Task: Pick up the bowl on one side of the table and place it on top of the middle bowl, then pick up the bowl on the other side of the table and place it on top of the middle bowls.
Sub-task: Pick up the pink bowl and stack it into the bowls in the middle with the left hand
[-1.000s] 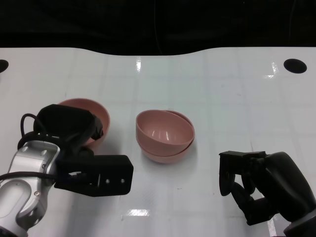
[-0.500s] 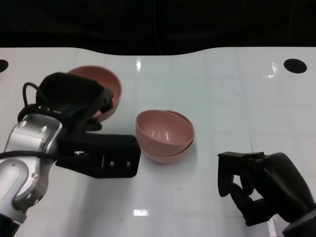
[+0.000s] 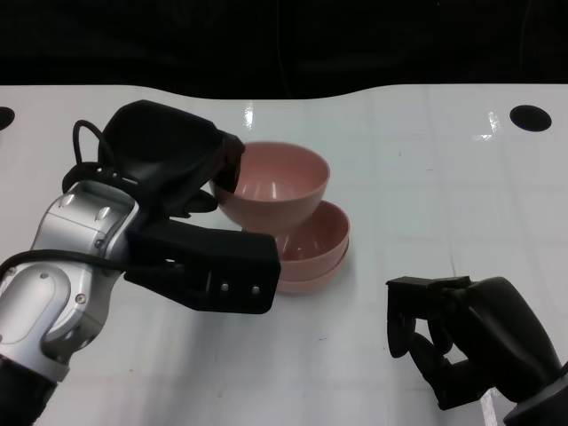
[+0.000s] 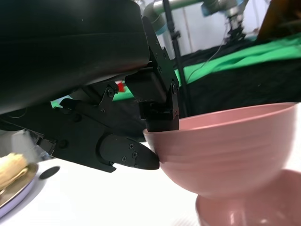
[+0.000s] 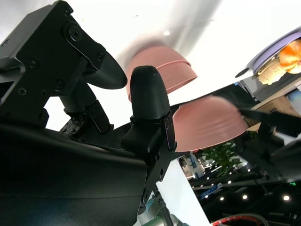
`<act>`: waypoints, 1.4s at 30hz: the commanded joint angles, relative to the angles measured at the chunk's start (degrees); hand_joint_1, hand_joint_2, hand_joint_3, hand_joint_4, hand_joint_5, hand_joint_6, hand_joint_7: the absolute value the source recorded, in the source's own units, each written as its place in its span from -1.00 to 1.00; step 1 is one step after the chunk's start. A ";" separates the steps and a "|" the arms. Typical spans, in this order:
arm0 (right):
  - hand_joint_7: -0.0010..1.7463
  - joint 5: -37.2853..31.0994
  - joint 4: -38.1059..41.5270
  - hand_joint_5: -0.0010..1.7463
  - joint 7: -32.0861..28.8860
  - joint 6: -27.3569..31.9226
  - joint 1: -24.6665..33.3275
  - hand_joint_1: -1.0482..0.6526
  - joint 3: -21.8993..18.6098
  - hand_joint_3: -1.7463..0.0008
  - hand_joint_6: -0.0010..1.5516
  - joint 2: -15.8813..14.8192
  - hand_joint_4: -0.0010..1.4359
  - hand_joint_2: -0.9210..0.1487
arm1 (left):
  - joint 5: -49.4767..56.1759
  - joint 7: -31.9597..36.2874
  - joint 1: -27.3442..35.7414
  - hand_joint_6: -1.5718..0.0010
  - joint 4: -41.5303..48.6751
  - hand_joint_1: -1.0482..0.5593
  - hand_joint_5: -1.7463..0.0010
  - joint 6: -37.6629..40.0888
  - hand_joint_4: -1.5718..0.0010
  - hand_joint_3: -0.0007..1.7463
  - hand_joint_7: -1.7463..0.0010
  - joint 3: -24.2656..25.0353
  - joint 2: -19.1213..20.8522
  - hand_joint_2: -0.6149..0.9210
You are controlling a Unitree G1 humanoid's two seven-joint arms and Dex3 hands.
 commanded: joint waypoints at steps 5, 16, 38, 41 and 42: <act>0.93 0.30 -0.56 1.00 -0.32 0.29 0.44 0.17 -0.41 -0.80 -0.01 -0.19 0.39 0.38 | 0.34 -0.62 -2.94 -0.33 -0.74 -0.11 -1.00 -0.01 -0.07 -0.85 0.26 -0.93 -2.11 0.97; 0.95 0.26 -0.88 1.00 -0.17 0.76 0.48 0.17 -0.19 -0.80 -0.01 0.06 0.39 0.39 | 1.17 2.39 -2.58 -0.47 1.56 -0.13 -1.00 -1.98 -0.08 -0.95 0.81 -2.47 -3.88 0.98; 0.91 0.43 -0.88 1.00 -0.33 0.59 0.40 0.20 -0.03 -0.79 0.00 0.11 0.39 0.39 | -1.24 21.39 4.90 -0.60 16.72 -0.03 -0.98 -10.09 -0.06 -0.98 0.80 -5.07 -5.90 0.95; 0.91 0.13 -0.78 1.00 -0.67 0.33 0.37 0.20 0.01 -0.78 0.00 0.06 0.39 0.40 | -2.62 22.23 5.23 -0.50 18.45 -0.06 -0.61 -11.36 -0.04 -0.98 0.81 -4.93 -5.84 0.99; 0.91 0.10 -0.76 1.00 -0.70 0.31 0.37 0.21 0.02 -0.78 0.00 0.05 0.39 0.40 | -2.78 22.39 5.21 -0.49 18.68 -0.06 -0.57 -11.56 -0.04 -0.98 0.80 -4.92 -5.82 1.00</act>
